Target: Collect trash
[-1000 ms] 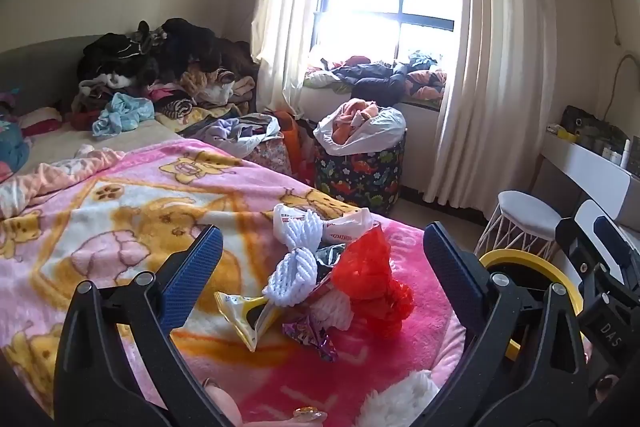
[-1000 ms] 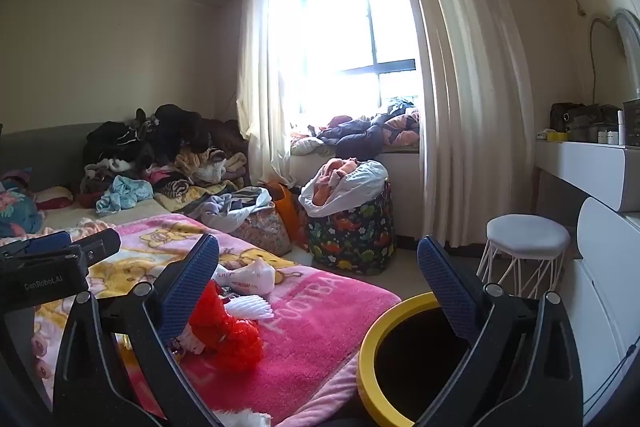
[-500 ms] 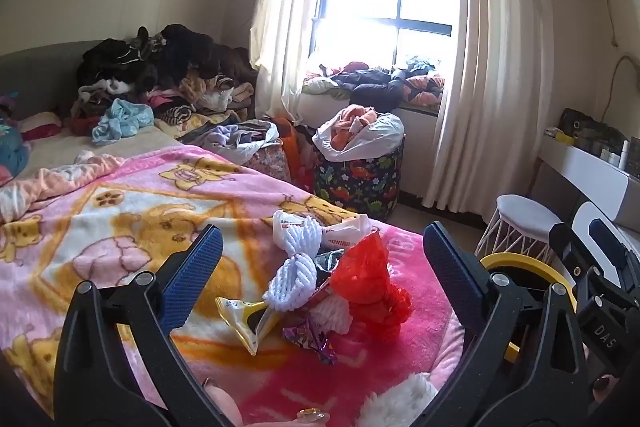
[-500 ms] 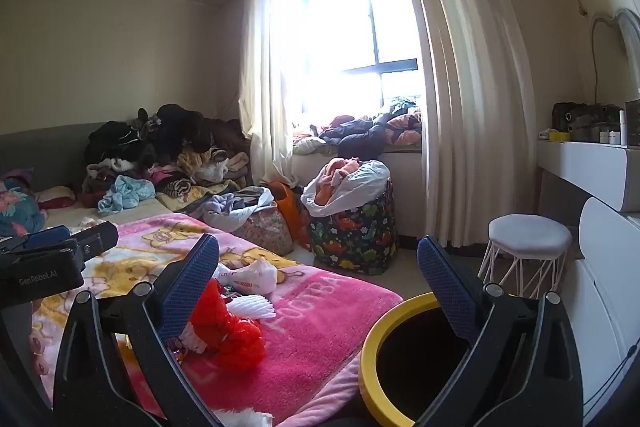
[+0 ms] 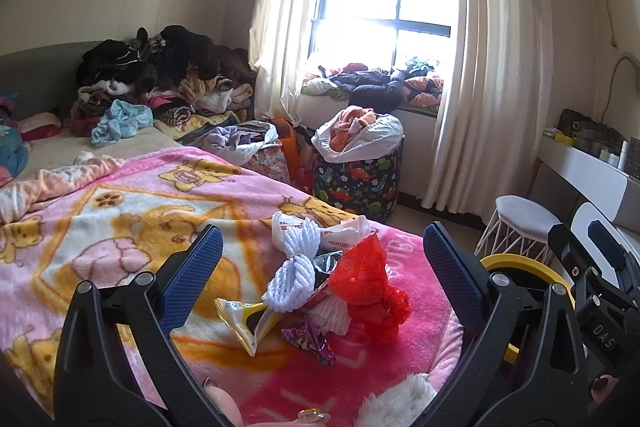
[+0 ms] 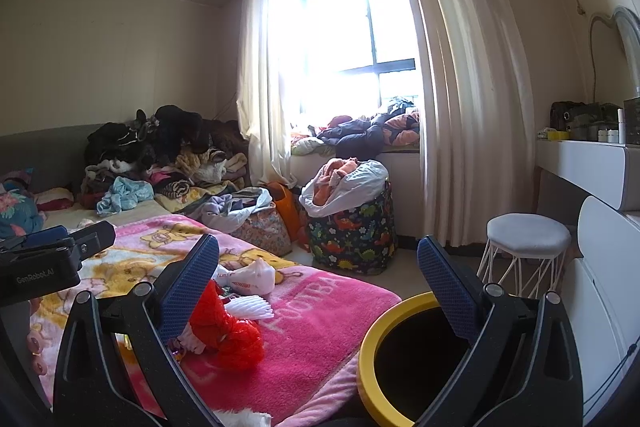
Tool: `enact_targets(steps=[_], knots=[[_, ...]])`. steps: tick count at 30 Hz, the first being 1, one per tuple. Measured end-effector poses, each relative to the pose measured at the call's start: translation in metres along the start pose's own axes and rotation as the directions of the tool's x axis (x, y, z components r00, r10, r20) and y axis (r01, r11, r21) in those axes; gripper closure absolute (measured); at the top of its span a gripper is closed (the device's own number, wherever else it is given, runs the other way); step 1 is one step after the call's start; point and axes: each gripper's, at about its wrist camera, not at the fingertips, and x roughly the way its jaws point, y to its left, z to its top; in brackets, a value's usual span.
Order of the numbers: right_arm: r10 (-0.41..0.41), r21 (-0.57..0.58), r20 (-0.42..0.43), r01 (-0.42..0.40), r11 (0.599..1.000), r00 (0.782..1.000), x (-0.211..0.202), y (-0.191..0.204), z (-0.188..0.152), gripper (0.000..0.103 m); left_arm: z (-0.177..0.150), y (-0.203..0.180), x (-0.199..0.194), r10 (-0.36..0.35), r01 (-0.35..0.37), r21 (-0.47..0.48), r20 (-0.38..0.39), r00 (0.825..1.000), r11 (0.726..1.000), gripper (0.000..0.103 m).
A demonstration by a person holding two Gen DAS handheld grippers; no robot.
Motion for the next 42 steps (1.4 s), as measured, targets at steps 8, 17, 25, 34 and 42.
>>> enact_targets(steps=[8,17,25,34,42], knots=[[0.003,0.002,-0.001,-0.003,1.0,1.0,0.0,0.0,0.0,0.006,0.0,-0.001,-0.001,0.0,0.0,0.001,0.002,1.0,1.0,0.011],[0.009,0.01,-0.001,-0.009,1.0,1.0,-0.003,-0.003,0.003,0.006,0.0,-0.001,-0.001,-0.001,0.001,-0.001,0.001,1.0,1.0,0.011],[0.009,0.01,-0.002,-0.009,1.0,1.0,-0.003,-0.003,0.003,0.006,0.0,-0.002,-0.001,-0.008,0.008,-0.003,0.002,1.0,1.0,0.011],[0.047,-0.002,-0.024,-0.047,0.999,0.999,-0.002,0.004,-0.001,0.006,-0.004,-0.003,0.008,-0.035,0.034,-0.022,-0.039,0.999,0.999,0.011],[0.168,-0.04,-0.093,-0.173,0.984,0.981,0.014,0.026,-0.003,0.006,0.0,0.027,0.018,0.013,-0.015,-0.072,-0.03,0.999,0.997,0.011]])
